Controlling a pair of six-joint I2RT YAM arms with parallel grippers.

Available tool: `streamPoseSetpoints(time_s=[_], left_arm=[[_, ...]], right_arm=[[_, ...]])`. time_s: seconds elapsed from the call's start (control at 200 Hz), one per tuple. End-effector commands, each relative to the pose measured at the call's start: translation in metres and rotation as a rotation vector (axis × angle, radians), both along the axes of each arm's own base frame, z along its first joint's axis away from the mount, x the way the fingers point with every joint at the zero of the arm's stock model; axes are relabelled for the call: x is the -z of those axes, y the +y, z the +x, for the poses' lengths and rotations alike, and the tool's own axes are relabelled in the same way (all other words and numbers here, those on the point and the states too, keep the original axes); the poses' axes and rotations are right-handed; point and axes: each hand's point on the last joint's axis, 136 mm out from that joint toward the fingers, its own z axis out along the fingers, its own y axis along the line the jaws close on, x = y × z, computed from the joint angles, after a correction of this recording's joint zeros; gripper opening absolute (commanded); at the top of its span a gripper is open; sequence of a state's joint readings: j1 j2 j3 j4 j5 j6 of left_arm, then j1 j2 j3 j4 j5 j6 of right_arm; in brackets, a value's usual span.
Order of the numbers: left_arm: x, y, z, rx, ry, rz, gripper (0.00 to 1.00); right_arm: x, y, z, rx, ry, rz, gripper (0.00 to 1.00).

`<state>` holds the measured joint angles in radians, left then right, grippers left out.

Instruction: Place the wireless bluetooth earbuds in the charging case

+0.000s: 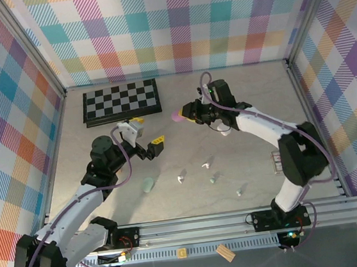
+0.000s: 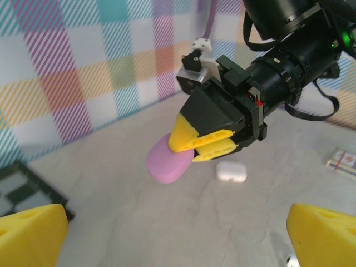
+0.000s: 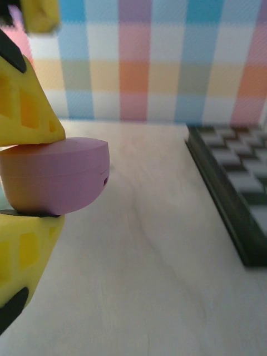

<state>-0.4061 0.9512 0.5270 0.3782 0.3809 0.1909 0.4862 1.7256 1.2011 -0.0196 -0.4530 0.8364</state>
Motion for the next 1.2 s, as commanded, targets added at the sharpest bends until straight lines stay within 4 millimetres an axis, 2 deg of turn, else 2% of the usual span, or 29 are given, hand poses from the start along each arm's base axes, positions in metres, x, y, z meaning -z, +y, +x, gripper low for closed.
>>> streamPoseSetpoints(time_s=[0.0, 0.12, 0.33, 0.53, 0.685, 0.84, 0.97, 1.06, 1.195], left_arm=[[0.042, 0.026, 0.004, -0.181, 0.186, 0.079, 1.0], [0.064, 0.048, 0.001, -0.328, 0.317, 0.099, 1.0], [0.091, 0.065, -0.013, -0.457, 0.501, 0.143, 1.0], [0.118, 0.077, -0.028, -0.601, 0.673, 0.178, 1.0], [0.141, 0.087, -0.039, -0.722, 0.842, 0.178, 1.0], [0.157, 0.09, -0.058, -0.83, 0.968, 0.212, 1.0], [0.163, 0.081, -0.072, -0.82, 0.987, 0.272, 1.0], [0.171, 0.08, -0.082, -0.833, 1.018, 0.319, 1.0], [0.185, 0.064, -0.09, -0.777, 1.051, 0.341, 0.98]], right_arm=[[0.029, -0.002, 0.026, 0.028, -0.007, -0.103, 0.22], [0.061, 0.005, 0.047, 0.03, 0.042, -0.13, 0.22], [0.103, 0.012, 0.072, 0.037, 0.114, -0.171, 0.23], [0.123, 0.008, 0.089, 0.047, 0.178, -0.141, 0.28], [0.122, -0.004, 0.096, 0.065, 0.178, -0.155, 0.33], [0.1, -0.019, 0.09, 0.067, 0.112, -0.197, 0.51], [0.08, -0.032, 0.075, 0.07, 0.051, -0.231, 0.64], [0.068, -0.038, 0.061, 0.072, 0.023, -0.224, 0.67], [0.055, -0.047, 0.041, 0.07, -0.009, -0.219, 0.68]])
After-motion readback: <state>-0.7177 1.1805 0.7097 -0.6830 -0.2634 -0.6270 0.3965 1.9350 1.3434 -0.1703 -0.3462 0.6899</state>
